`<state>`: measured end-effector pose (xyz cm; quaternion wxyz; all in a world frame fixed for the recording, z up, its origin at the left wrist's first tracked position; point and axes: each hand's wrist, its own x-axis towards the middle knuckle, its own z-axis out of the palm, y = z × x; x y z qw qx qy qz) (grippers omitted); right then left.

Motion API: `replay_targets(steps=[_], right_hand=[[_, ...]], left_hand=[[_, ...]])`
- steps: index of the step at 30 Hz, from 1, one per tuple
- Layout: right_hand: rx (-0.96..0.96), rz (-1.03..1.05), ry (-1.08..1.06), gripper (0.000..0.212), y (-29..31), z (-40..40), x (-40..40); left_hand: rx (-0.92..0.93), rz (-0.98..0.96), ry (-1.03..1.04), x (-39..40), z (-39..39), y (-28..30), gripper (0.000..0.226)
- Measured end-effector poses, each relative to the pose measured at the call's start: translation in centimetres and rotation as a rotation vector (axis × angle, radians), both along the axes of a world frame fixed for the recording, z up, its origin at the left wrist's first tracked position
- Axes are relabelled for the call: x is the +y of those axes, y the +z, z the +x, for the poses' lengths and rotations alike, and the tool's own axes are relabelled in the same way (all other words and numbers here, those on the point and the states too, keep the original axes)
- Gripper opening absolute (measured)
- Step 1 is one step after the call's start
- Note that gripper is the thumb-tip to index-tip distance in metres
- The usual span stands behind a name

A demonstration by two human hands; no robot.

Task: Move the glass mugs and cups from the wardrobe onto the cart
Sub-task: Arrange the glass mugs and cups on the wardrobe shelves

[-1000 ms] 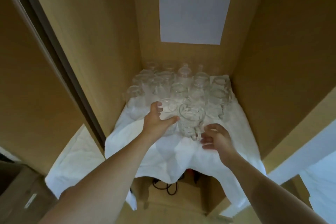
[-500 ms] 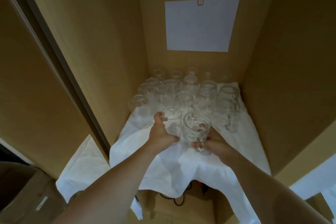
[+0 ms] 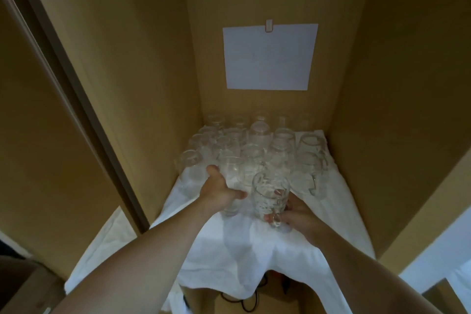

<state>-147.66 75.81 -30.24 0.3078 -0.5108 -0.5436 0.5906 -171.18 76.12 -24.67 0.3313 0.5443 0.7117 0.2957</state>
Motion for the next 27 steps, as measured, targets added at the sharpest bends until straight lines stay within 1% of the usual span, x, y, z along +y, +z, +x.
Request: replay_targets(steps=[4,7,10,13,16,22,24,27], right_hand=[[-0.034,-0.015,-0.007,0.069,-0.2,0.0,0.1],[-0.051,-0.009,-0.014,0.069,-0.2,0.0,0.1],[-0.051,-0.006,-0.011,0.072,-0.2,0.0,0.0],[-0.046,-0.004,-0.005,0.078,0.1,0.0,-0.2],[-0.041,0.001,-0.016,0.089,0.6,-0.2,-0.6],[-0.035,-0.013,-0.035,0.082,0.9,-0.3,-1.0],[-0.038,-0.014,-0.041,0.077,0.9,-0.2,-1.1],[-0.035,-0.011,-0.050,0.070,0.9,-0.2,-1.1]], left_hand=[[0.113,0.010,-0.028,-0.2,-0.9,1.3,0.097],[0.155,0.022,0.016,-0.6,-1.1,1.9,0.107],[0.236,-0.040,-0.001,-0.7,-1.4,3.0,0.112],[0.443,-0.118,-0.067,-0.8,-1.4,4.6,0.108],[0.640,-0.095,-0.082,-0.7,-1.2,5.7,0.094],[0.887,-0.100,-0.181,0.1,-1.3,7.4,0.085],[0.971,-0.111,-0.221,0.2,-1.1,7.5,0.085],[1.017,-0.080,-0.247,0.4,-0.7,7.2,0.092]])
